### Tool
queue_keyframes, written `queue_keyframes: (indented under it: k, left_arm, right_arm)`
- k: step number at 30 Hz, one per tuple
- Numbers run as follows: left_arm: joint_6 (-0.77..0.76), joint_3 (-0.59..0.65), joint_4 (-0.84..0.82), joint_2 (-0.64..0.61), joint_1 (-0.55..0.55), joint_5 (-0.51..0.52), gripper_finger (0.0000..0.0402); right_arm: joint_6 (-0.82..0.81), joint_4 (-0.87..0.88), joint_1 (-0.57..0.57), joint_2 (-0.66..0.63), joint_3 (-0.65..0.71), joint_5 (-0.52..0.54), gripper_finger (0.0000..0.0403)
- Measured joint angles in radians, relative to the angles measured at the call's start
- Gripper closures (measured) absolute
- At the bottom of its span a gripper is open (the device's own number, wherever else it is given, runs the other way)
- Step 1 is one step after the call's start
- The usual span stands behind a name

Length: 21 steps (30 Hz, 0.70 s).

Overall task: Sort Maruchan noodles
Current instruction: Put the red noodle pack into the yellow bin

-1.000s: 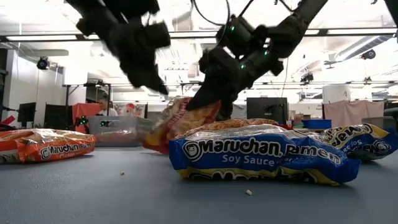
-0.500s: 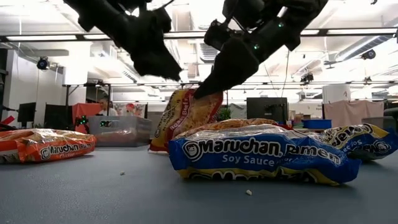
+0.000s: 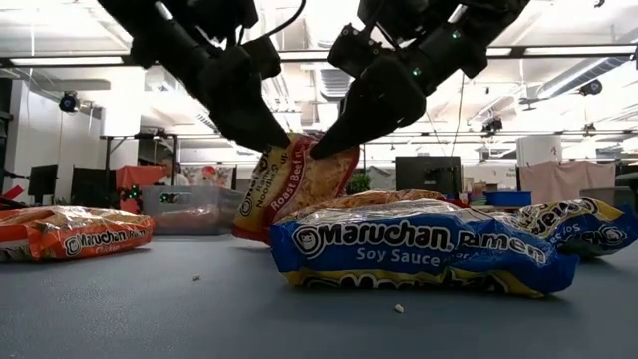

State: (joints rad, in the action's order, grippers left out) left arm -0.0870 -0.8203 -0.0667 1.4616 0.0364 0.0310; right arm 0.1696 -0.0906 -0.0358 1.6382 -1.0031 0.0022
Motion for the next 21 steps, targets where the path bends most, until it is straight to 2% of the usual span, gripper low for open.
queue_keyframes:
  k: [4,10,21]
  left_arm:
    - [-0.011,0.059,0.147,0.025,0.0,-0.08,0.009]
    - [-0.056,0.091,0.201,0.035,-0.002,-0.076,0.0091]
    - [-0.052,0.095,0.201,0.035,-0.024,-0.026,0.0092]
  right_arm:
    - [0.003,0.0,-0.003,0.0,0.0,-0.002,0.0333]
    - [-0.012,0.003,-0.001,0.0,0.0,0.0,0.0342]
    - [-0.043,0.0,-0.001,0.0,0.0,-0.001,0.0274]
